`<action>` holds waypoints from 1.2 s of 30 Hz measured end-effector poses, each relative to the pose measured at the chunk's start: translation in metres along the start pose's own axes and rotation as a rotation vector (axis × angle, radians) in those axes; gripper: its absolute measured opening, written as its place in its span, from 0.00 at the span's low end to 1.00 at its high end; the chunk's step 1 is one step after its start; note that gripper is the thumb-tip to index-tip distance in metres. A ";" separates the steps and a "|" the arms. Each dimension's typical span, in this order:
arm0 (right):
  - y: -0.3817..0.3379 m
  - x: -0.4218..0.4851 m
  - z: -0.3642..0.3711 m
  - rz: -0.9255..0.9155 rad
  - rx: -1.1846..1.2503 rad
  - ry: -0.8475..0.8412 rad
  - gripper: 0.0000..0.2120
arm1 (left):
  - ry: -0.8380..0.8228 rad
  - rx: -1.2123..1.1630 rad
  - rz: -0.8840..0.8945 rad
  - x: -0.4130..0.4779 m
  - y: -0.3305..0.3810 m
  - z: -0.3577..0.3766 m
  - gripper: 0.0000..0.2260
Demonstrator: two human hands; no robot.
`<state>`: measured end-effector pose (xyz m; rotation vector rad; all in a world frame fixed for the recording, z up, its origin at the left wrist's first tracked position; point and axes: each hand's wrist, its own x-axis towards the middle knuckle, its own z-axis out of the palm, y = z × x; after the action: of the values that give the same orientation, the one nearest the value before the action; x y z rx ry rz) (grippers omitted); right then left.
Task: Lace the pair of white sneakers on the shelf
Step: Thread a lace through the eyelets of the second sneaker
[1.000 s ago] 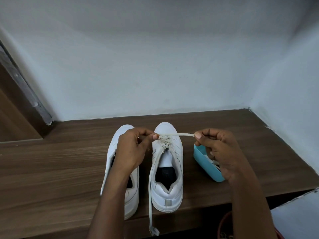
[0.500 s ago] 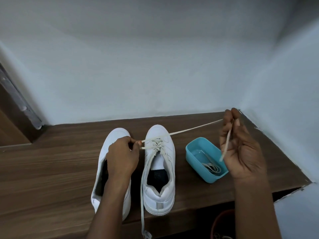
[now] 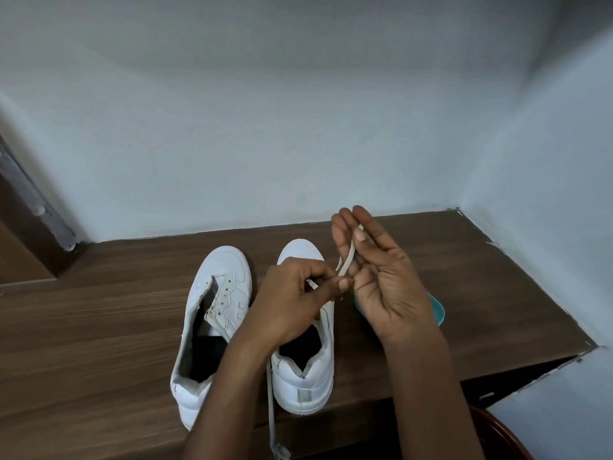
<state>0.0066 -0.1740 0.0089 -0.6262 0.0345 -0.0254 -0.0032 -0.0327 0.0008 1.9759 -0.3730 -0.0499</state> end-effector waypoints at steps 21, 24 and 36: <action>0.006 -0.007 -0.011 0.013 -1.150 -0.349 0.14 | 0.220 -0.347 -0.260 -0.001 -0.022 -0.024 0.10; 0.009 -0.005 -0.013 -0.026 -1.163 -0.315 0.12 | 0.221 -0.359 -0.270 -0.001 -0.023 -0.028 0.15; 0.023 0.000 -0.019 -0.046 -1.238 -0.094 0.02 | 0.113 0.382 -0.231 -0.006 -0.036 -0.034 0.11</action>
<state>0.0061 -0.1664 -0.0201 -1.8651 -0.0642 -0.0169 0.0064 0.0120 -0.0176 2.3808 -0.0802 -0.0143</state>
